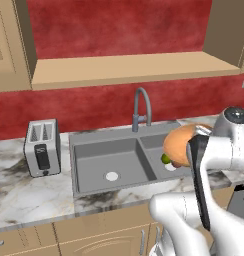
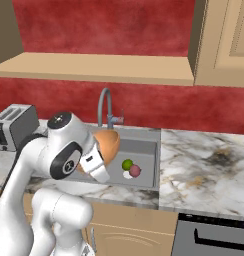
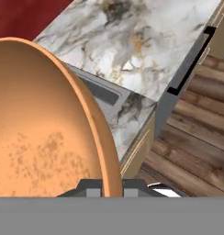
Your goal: Dump the lime and onion from the bowl so the bowl can be washed. Place the bowl in the sink after clearing the leftovers.
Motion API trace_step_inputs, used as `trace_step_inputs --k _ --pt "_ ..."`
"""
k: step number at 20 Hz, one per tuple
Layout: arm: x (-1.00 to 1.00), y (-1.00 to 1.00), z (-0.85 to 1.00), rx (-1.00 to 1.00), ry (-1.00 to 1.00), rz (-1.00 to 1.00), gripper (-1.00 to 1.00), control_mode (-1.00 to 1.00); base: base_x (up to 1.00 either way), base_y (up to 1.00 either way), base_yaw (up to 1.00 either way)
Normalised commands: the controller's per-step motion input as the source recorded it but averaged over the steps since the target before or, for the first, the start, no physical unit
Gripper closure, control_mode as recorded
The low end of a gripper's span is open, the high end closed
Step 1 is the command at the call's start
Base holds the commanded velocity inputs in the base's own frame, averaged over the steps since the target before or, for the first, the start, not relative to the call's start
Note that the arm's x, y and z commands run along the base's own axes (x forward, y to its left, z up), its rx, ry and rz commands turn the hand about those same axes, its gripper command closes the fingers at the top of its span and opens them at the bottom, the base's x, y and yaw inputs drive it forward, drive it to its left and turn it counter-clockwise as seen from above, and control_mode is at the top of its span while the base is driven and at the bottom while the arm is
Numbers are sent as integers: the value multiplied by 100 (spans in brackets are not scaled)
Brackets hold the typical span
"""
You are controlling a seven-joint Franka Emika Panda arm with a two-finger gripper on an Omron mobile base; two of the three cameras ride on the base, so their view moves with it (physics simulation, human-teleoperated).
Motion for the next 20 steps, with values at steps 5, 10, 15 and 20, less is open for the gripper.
trace_step_inputs --k 5,10,15,20 --pt "-17 80 23 38 0 1 100 -100 0 0 0" --pt "-10 89 9 33 0 -1 100 -100 0 0 0" --pt "0 98 0 17 0 -12 100 -100 0 0 0" --pt "0 98 0 16 0 -18 100 -100 0 0 0"
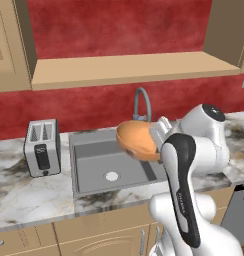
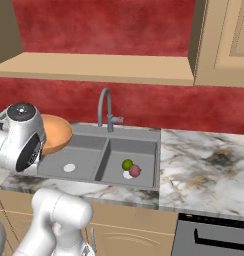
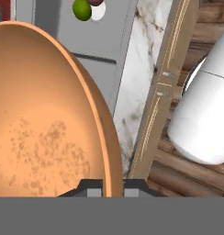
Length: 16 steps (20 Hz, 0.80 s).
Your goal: Dump the lime and onion from the bowl so the bowl can be washed. Place the bowl in the sink after clearing the leftovers.
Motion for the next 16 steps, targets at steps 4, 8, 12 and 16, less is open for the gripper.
trace_step_inputs --k 4,8,12,16 --pt "39 63 0 11 4 -35 100 -100 0 0 0" --pt "57 41 0 14 12 -47 100 -100 0 0 0" --pt "56 28 0 10 21 -41 100 -100 0 0 0" --pt "19 7 -10 1 18 -9 100 -100 0 0 0"
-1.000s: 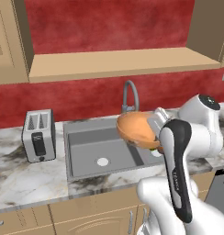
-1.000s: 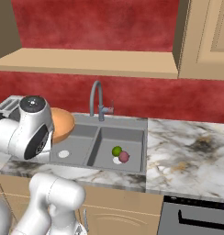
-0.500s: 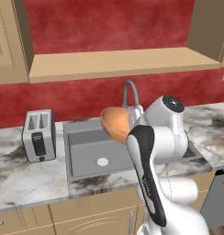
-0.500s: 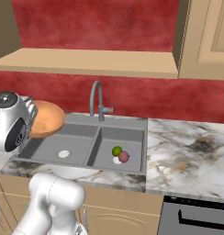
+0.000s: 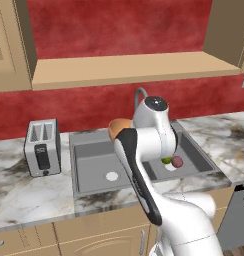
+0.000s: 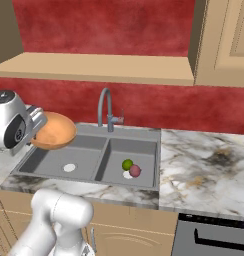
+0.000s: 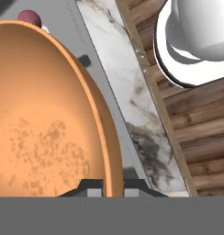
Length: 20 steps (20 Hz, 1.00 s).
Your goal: Dump the lime and onion from the bowl so the bowl can be washed. Place the bowl in the sink after clearing the leftovers.
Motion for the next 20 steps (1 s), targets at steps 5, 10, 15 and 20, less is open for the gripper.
trace_step_inputs --k 5,10,15,20 --pt "28 5 -10 -1 20 0 100 -100 0 0 0" --pt "26 0 -48 -1 20 0 100 -100 0 0 0" --pt "12 0 -48 -1 12 0 100 -100 0 0 0" --pt "15 7 -45 -3 10 0 100 -100 0 0 0"
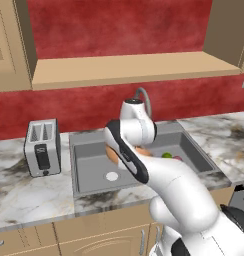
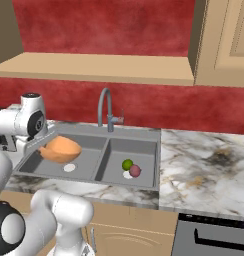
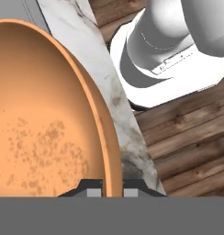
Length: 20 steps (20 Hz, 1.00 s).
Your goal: Dump the lime and onion from the bowl so the bowl can be washed. Place the bowl in the sink after clearing the leftovers.
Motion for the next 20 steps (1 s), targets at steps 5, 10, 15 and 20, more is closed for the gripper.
trace_step_inputs --k 5,10,15,20 --pt "15 4 -43 -4 2 0 100 -100 0 0 0" --pt "16 5 -35 -2 0 0 100 -100 0 0 0" --pt "34 0 -20 -2 0 0 100 -100 0 0 0" --pt "38 0 -16 -1 0 0 100 -100 0 0 0"
